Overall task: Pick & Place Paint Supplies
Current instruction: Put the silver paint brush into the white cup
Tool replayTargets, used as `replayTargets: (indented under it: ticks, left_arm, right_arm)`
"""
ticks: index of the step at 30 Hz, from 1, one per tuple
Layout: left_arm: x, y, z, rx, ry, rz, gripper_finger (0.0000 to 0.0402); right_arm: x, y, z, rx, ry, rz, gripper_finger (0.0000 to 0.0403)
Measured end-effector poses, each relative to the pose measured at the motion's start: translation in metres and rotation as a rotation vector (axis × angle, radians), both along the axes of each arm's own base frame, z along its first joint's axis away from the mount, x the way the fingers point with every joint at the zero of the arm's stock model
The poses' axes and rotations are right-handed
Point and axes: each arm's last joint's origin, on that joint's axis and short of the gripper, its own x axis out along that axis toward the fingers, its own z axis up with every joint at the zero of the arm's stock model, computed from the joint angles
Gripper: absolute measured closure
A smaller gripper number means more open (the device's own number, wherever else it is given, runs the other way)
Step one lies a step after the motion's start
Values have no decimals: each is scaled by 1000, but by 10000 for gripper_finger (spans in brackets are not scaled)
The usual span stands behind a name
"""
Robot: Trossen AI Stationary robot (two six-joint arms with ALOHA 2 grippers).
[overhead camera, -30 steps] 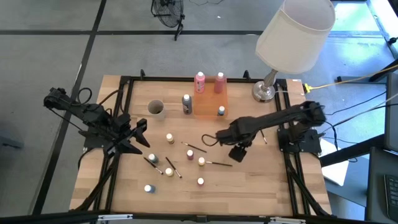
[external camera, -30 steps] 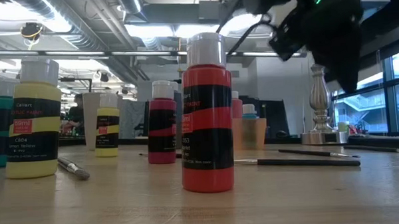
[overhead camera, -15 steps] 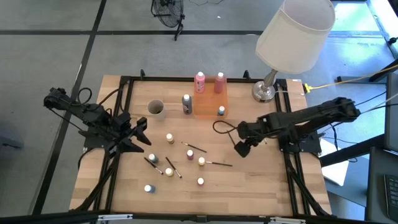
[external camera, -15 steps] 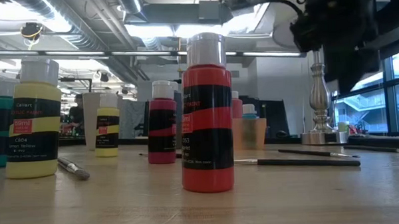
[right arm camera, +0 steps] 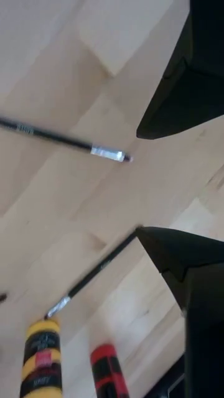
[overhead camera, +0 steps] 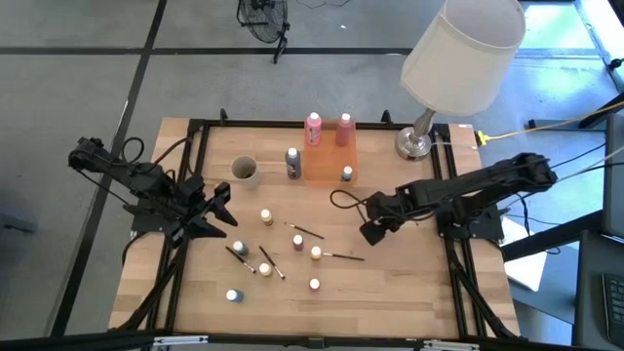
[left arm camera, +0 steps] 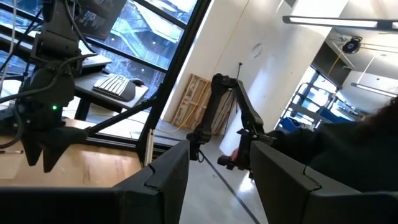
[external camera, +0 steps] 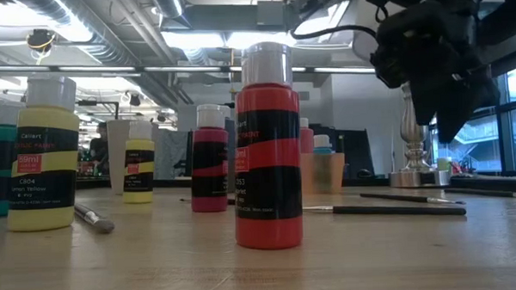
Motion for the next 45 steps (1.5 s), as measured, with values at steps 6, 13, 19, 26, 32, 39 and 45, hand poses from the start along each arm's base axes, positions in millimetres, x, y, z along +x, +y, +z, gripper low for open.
replayTargets:
  ticks: [6,13,19,26,32,39,45]
  left_arm:
    - [0,0,0,14,-8,2,235]
    - [0,0,0,19,-5,-4,235]
    - [0,0,0,19,-5,-4,235]
    - [0,0,0,26,-8,3,235]
    - [2,5,0,32,-11,39,235]
    - [4,9,0,33,-10,67,235]
    - [4,9,-1,36,-4,68,235]
  right_arm:
    - [8,3,-11,30,26,8,156]
    - [10,3,-20,24,75,6,156]
    - [12,7,-34,15,144,27,156]
    - [12,14,-43,5,200,61,156]
    - [24,21,-40,-17,216,115,156]
    - [29,22,-49,-56,365,155,156]
    - [37,23,-51,-49,293,151,156]
